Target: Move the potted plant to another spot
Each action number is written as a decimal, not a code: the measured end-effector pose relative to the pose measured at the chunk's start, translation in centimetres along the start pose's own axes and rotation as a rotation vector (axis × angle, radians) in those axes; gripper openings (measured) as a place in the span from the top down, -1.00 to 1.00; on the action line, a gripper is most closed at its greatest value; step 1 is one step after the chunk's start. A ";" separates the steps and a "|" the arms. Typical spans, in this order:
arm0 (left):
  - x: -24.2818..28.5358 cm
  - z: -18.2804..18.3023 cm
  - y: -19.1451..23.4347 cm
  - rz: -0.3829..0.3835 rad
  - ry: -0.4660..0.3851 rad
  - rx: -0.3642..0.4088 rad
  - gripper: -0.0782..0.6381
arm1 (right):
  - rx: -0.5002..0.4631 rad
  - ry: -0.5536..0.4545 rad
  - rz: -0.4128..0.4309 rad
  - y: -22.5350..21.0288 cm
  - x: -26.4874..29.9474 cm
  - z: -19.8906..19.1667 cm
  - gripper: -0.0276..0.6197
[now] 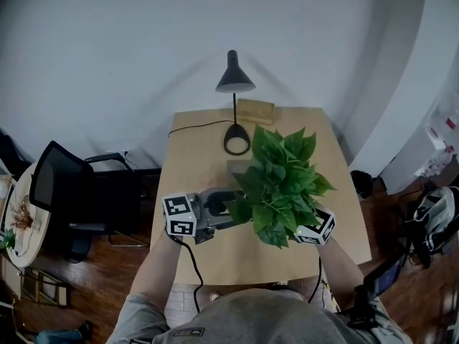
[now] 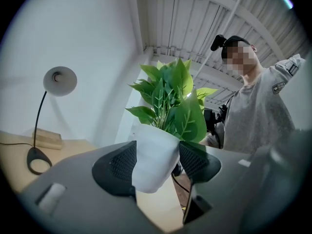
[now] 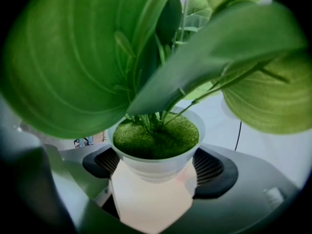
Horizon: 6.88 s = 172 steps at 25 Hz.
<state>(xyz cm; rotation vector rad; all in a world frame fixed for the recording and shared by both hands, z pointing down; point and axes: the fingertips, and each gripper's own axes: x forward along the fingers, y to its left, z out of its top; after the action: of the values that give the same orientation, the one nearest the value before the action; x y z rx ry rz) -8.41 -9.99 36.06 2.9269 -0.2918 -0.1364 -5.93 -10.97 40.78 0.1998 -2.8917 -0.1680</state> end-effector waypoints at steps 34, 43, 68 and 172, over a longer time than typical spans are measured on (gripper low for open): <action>28.2 -5.2 14.0 0.040 0.063 -0.166 0.03 | 0.116 0.082 0.054 -19.8 -20.8 -13.2 -0.55; 29.6 -10.4 16.4 0.081 0.118 -0.225 0.03 | 0.149 0.142 0.110 -20.9 -20.8 -19.2 -0.55; 30.1 -23.3 23.8 0.269 0.203 -0.394 0.19 | 0.130 0.340 0.191 -24.9 -17.2 -33.8 -0.55; 15.1 -16.2 -11.3 0.739 -0.015 -0.163 0.64 | 0.261 0.208 -0.328 7.3 -23.4 -15.7 0.90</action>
<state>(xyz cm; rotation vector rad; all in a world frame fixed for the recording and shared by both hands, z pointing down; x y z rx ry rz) 10.22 0.79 48.53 2.4651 -1.2553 -0.0635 19.52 -1.83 51.59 0.6953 -2.6453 0.1666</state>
